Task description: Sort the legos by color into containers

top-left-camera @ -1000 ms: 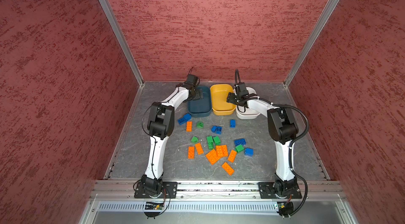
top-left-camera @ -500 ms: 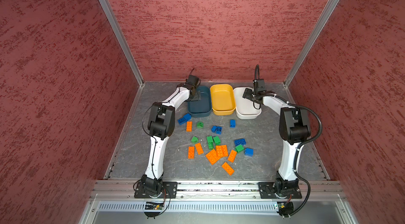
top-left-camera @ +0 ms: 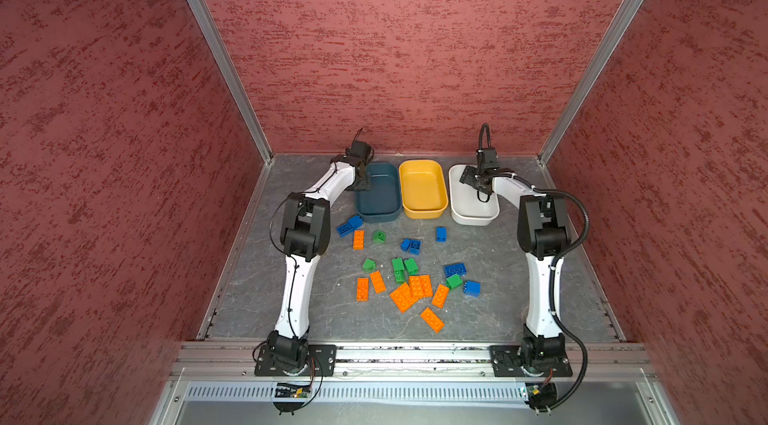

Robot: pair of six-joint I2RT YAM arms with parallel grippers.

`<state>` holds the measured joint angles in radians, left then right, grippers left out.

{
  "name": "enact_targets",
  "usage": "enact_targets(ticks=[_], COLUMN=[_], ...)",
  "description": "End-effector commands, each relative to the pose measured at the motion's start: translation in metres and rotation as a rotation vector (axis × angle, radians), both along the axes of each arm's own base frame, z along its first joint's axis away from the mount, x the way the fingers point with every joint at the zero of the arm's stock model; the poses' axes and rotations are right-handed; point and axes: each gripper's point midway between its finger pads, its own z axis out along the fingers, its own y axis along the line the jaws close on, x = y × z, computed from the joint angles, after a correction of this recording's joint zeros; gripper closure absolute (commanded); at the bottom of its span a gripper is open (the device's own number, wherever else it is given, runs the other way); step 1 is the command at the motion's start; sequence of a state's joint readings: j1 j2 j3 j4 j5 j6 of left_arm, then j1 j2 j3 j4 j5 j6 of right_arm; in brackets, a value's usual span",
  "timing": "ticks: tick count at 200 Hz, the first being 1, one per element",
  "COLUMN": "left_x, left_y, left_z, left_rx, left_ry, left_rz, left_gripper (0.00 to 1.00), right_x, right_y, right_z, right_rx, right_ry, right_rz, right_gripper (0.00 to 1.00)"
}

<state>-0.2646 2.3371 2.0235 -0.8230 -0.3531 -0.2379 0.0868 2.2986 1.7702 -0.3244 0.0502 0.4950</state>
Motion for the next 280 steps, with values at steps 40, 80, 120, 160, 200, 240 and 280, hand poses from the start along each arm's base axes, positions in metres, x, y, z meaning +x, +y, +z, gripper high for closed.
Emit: enact_targets(ticks=[40, 80, 120, 160, 200, 240, 280], left_x=[0.023, 0.037, 0.046, 0.043, 0.024, -0.014, -0.061], left_y=[-0.004, -0.005, -0.017, -0.04, -0.053, -0.061, -0.049], left_z=[-0.012, -0.007, -0.004, 0.023, 0.065, 0.093, 0.103], left_rx=[0.061, 0.065, 0.033, 0.016, -0.007, -0.146, -0.262], left_ry=[0.028, -0.007, -0.036, -0.074, -0.15, -0.247, -0.311], left_rz=[-0.041, -0.051, -0.088, -0.146, -0.126, -0.089, -0.014], left_gripper=[0.01, 0.01, 0.01, 0.01, 0.01, 0.01, 0.01], right_x=[0.0, -0.004, -0.002, -0.01, -0.067, -0.143, -0.192], right_y=[0.064, 0.089, 0.109, 0.083, 0.088, 0.095, 0.115], right_z=[0.011, 0.021, 0.044, 0.076, 0.089, 0.062, 0.05], right_rx=[0.204, 0.243, 0.321, 0.232, 0.21, 0.055, 0.003], right_ry=[-0.045, -0.069, -0.13, -0.185, -0.165, -0.056, -0.038], right_rz=[0.218, 0.285, 0.333, 0.219, 0.312, 0.301, 0.357], right_gripper=[0.19, 0.19, 0.19, 0.16, 0.13, 0.14, 0.24])
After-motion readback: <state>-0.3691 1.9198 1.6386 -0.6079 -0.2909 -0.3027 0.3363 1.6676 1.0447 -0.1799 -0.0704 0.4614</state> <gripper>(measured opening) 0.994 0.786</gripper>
